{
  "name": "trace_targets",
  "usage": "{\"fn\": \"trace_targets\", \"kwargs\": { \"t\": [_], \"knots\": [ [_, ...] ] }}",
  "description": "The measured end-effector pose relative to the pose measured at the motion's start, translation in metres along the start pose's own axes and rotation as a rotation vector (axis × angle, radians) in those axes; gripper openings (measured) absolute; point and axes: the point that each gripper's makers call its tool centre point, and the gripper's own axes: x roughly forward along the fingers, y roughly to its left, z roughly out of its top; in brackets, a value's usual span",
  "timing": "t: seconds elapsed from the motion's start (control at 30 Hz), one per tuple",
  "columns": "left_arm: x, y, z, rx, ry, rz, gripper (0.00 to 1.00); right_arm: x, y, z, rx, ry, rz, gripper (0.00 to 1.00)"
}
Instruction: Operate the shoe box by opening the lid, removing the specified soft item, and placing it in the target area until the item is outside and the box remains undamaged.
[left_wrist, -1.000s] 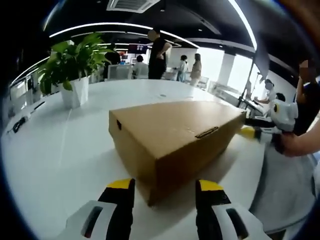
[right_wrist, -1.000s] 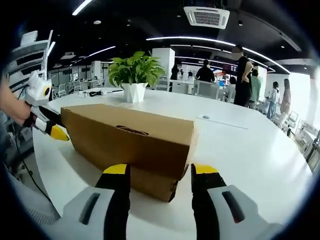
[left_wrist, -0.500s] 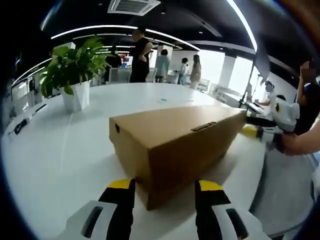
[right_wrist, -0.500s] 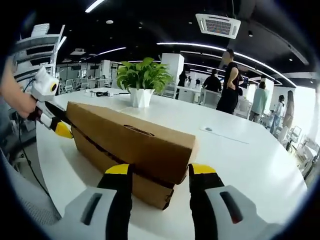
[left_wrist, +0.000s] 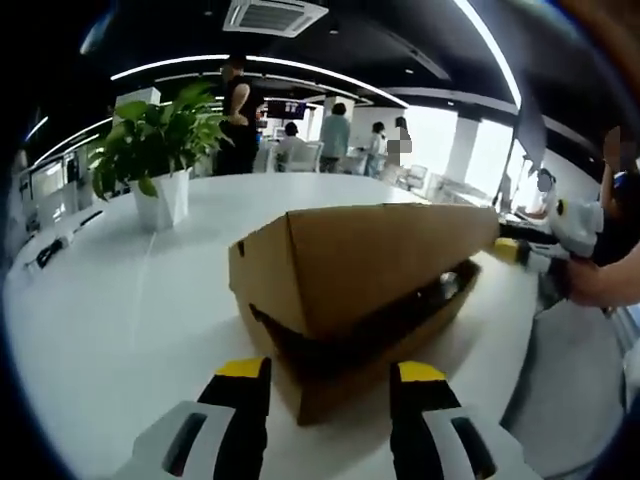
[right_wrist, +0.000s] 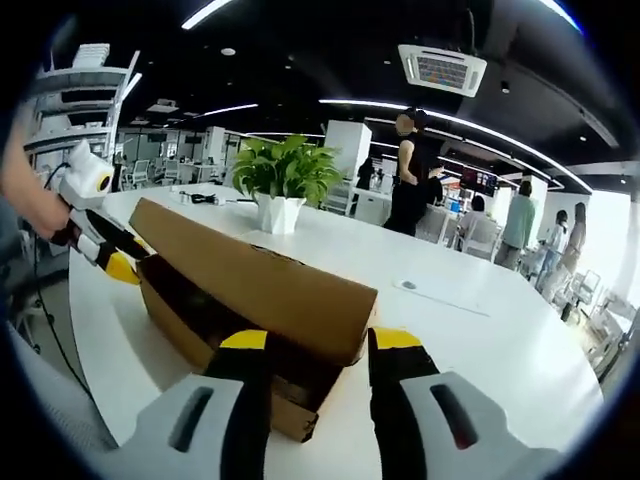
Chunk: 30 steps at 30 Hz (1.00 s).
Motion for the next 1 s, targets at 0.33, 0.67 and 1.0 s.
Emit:
{"fn": "trace_targets", "kwargs": {
  "t": [0.33, 0.67, 1.0],
  "knots": [
    [0.002, -0.002, 0.015, 0.014, -0.026, -0.004, 0.48, 0.007, -0.025, 0.015, -0.018, -0.025, -0.062, 0.28],
    [0.001, 0.001, 0.015, 0.019, -0.022, 0.005, 0.47, 0.011, -0.026, 0.022, -0.045, -0.034, -0.084, 0.20],
    [-0.002, 0.006, 0.016, -0.001, 0.006, 0.063, 0.43, 0.016, -0.034, 0.033, -0.077, -0.042, -0.153, 0.11]
  ]
}}
